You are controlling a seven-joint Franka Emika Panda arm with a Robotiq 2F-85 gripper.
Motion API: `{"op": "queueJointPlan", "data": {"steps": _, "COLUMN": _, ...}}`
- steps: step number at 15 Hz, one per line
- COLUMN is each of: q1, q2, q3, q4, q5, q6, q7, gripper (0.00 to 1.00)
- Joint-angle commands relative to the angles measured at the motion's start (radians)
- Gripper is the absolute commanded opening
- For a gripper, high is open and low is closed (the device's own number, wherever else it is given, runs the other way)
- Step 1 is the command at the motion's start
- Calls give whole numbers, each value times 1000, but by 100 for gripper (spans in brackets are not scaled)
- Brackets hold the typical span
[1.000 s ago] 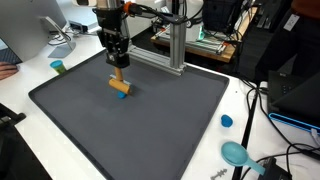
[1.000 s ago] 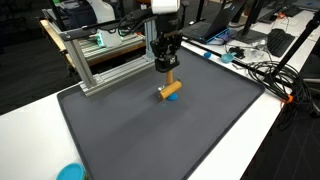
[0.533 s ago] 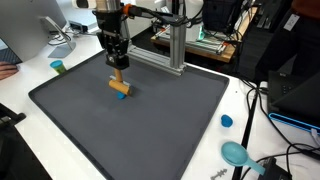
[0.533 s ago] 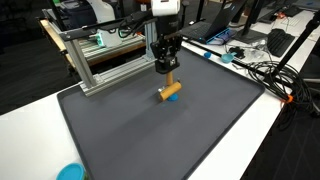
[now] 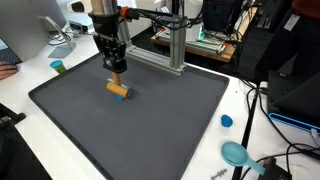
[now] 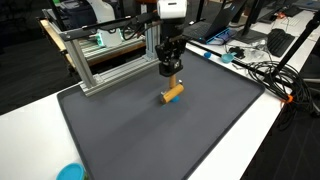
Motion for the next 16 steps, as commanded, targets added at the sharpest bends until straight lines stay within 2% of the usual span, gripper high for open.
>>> {"op": "queueJointPlan", "data": {"steps": 1, "q1": 20, "q2": 77, "q3": -26, "q4": 67, "q5": -29, "q6": -63, "q7": 39, "gripper": 22}}
{"op": "queueJointPlan", "data": {"steps": 5, "q1": 0, "q2": 90, "q3": -15, "q4": 88, "q5": 30, "q6": -108, "q7": 25, "gripper": 22}}
{"op": "queueJointPlan", "data": {"steps": 6, "q1": 10, "q2": 32, "q3": -15, "q4": 60, "q5": 10, "q6": -87, "q7": 19, "gripper": 47}}
{"op": "queueJointPlan", "data": {"steps": 11, "q1": 6, "q2": 39, "q3": -15, "q4": 70, "q5": 18, "q6": -100, "q7": 20, "gripper": 47}}
{"op": "queueJointPlan", "data": {"steps": 12, "q1": 6, "q2": 39, "q3": -15, "q4": 70, "q5": 18, "q6": -101, "q7": 20, "gripper": 22}}
{"op": "queueJointPlan", "data": {"steps": 16, "q1": 18, "q2": 87, "q3": -21, "q4": 114, "q5": -13, "q6": -96, "q7": 27, "gripper": 22}}
